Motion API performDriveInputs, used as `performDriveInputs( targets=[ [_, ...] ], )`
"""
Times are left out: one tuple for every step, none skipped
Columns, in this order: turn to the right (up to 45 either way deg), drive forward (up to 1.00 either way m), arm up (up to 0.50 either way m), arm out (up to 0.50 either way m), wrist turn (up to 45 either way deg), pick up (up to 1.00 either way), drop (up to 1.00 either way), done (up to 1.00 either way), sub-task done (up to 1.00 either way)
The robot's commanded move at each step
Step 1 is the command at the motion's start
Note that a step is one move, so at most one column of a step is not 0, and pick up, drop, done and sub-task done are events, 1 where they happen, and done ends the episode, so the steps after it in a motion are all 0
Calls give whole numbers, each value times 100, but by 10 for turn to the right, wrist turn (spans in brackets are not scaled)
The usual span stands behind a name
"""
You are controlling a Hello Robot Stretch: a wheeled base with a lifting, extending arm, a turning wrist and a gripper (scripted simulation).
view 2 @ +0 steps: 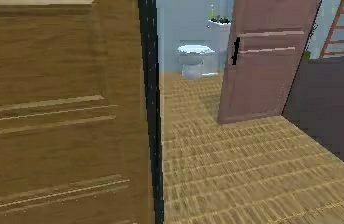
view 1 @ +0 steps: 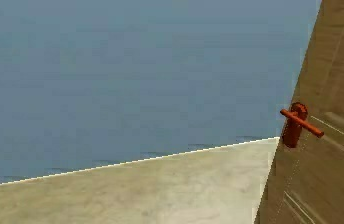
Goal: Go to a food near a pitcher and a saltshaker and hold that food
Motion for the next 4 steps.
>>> performDriveInputs(
  targets=[
    [0, 100, 0, 0, 0, 0, 0, 0, 0],
    [150, 0, 0, 0, 0, 0, 0, 0, 0],
    [0, 5, 0, 0, 0, 0, 0, 0, 0],
    [450, 0, 0, 0, 0, 0, 0, 0, 0]
  ],
)
